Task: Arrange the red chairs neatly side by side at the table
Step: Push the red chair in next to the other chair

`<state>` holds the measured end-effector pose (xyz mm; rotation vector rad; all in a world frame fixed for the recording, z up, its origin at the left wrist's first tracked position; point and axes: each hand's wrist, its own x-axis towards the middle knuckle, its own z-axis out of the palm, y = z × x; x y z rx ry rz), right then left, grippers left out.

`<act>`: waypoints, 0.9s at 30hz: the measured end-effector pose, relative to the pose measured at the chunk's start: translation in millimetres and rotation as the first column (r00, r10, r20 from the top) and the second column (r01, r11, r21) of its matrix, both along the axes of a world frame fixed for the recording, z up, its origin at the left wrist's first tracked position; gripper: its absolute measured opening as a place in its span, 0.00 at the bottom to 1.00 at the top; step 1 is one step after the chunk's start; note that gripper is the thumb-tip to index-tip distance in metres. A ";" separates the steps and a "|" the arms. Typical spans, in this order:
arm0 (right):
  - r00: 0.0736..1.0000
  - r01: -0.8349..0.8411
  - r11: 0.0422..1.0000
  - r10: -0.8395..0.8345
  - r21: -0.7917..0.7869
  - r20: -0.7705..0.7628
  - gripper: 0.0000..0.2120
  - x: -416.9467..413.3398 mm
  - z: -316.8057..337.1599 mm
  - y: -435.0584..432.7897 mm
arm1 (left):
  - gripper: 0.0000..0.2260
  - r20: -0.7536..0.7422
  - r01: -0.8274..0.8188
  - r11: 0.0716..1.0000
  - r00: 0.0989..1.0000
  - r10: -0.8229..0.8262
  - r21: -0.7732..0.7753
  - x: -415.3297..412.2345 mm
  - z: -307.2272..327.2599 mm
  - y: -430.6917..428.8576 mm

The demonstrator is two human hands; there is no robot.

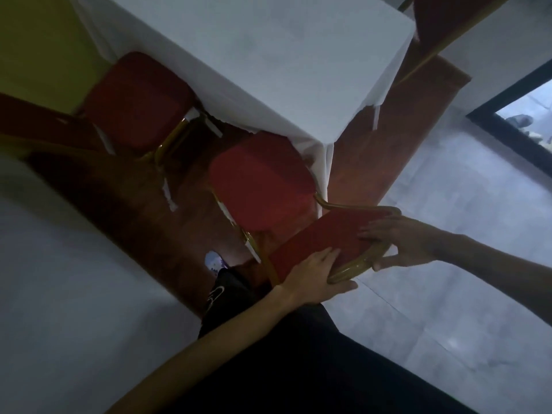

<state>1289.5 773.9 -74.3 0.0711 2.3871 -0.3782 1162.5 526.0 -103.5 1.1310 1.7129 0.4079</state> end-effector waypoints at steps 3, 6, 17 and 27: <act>0.996 -0.037 0.999 0.037 0.002 -0.080 0.43 0.2 -9.1 8.1 | 0.42 -0.038 -0.071 0.997 0.997 0.072 0.019 12.8 -4.4 -4.0; 0.989 -0.068 0.997 0.072 0.033 -0.131 0.45 -0.2 -16.7 8.8 | 0.43 -0.081 -0.132 0.991 0.988 0.133 0.018 22.5 -12.3 -9.5; 0.883 0.016 1.000 -0.005 0.019 -0.469 0.42 4.5 -31.4 -47.4 | 0.45 -0.333 -0.089 0.996 0.938 0.094 0.030 1.7 -13.6 -61.0; 0.744 0.211 0.974 -0.211 -0.077 -0.634 0.41 -23.5 -44.3 -170.2 | 0.38 -0.399 -0.123 0.991 0.907 0.135 0.055 -49.2 -23.0 -166.3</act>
